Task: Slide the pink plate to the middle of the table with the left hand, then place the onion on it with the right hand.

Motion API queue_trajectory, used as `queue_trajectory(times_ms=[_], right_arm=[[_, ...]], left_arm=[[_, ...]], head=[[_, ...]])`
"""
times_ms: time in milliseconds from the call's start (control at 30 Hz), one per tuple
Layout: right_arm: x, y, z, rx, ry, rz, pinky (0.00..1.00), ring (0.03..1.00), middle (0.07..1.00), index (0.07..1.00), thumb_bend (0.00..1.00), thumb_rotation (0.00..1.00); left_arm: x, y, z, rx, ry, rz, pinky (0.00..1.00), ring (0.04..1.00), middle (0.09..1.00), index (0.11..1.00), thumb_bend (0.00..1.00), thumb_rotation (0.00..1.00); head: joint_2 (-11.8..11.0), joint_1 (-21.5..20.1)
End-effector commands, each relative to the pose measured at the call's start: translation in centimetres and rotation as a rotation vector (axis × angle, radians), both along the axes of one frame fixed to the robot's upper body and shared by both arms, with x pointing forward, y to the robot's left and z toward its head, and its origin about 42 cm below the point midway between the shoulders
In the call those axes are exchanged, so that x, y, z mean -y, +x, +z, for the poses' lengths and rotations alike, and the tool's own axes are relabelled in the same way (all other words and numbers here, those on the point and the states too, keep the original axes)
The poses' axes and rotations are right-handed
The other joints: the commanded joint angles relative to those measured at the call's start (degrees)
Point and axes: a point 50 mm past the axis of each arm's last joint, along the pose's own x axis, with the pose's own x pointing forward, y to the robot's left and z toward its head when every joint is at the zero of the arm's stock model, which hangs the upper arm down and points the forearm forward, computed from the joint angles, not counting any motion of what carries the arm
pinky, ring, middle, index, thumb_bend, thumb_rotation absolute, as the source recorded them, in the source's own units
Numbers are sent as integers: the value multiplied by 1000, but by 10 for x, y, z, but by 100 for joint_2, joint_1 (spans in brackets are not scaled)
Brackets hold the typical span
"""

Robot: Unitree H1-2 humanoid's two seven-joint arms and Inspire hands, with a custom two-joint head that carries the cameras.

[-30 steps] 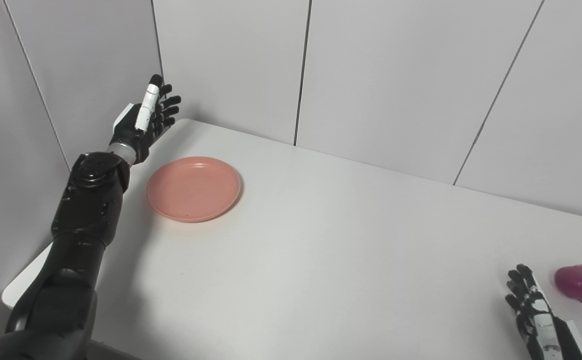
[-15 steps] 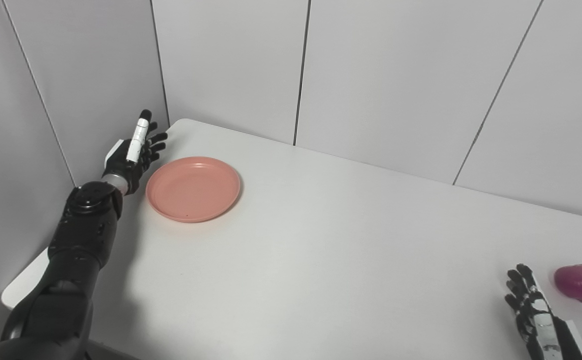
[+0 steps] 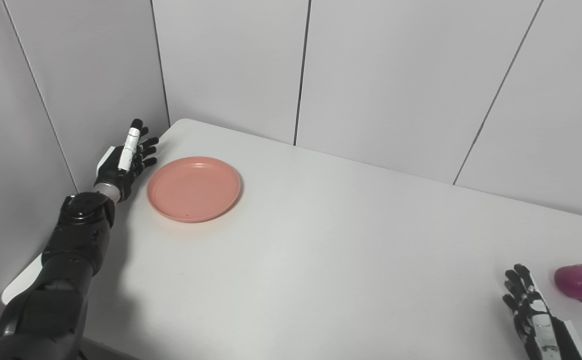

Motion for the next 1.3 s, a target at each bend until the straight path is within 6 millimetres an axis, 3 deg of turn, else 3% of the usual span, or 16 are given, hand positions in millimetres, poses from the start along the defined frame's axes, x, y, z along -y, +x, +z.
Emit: queue_trajectory(times_ms=[0,300,700,1267], right_arm=[[0,-3,0,4,10,4,1000,1000,973,985,867,1000],[-1,-3,0,0,10,4,1000,1000,970,982,895,1000],[-3,-4,1,7,2,6,1000,1000,968,977,886,1000],[-4,-2,1,13,19,10,1000,1000,967,971,888,1000]], left_arm=[[-15,2,15,18,12,15,999,937,909,938,886,1000],[1,-2,10,32,-42,-3,1000,928,900,954,757,1000],[26,0,11,51,-105,-85,987,931,905,953,787,1000],[69,-6,26,76,-142,-204,978,936,920,976,876,1000]], head=[[25,-13],[64,-52],[90,-110],[133,-166]])
